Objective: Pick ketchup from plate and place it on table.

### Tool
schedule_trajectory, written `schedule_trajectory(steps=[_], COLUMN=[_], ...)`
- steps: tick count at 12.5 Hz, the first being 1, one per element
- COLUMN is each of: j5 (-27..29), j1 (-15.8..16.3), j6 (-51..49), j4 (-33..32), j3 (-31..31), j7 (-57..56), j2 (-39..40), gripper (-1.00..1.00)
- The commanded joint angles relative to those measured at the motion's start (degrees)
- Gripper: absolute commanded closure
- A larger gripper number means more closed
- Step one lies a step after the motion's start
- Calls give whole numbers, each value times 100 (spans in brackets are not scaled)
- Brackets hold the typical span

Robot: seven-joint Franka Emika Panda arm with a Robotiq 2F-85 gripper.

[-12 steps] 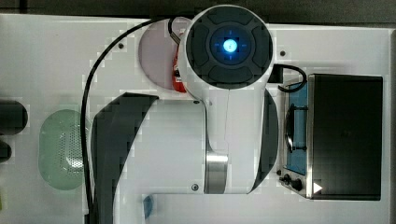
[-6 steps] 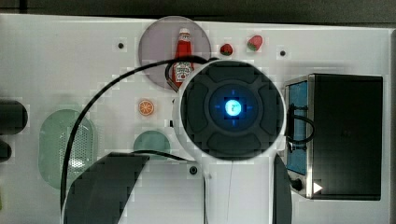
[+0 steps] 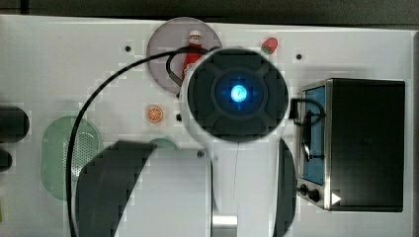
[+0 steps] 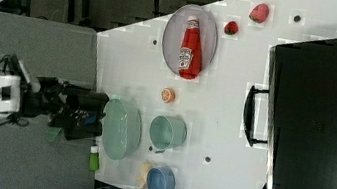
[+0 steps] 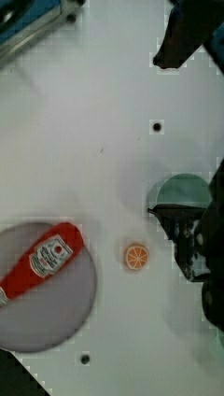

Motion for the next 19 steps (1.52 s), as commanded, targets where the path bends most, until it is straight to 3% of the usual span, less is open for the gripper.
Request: schedule_trajectory(steps=[1,11,19], j5=[-53,-67,-508], j1=[-60,148,187], j6=[207,1549,3146], j4=[-12,229,282], j3=[19,246,236], j7=[-973,-1616,-2716], j2=[460,2224,3405], gripper=[-100,-100,-100])
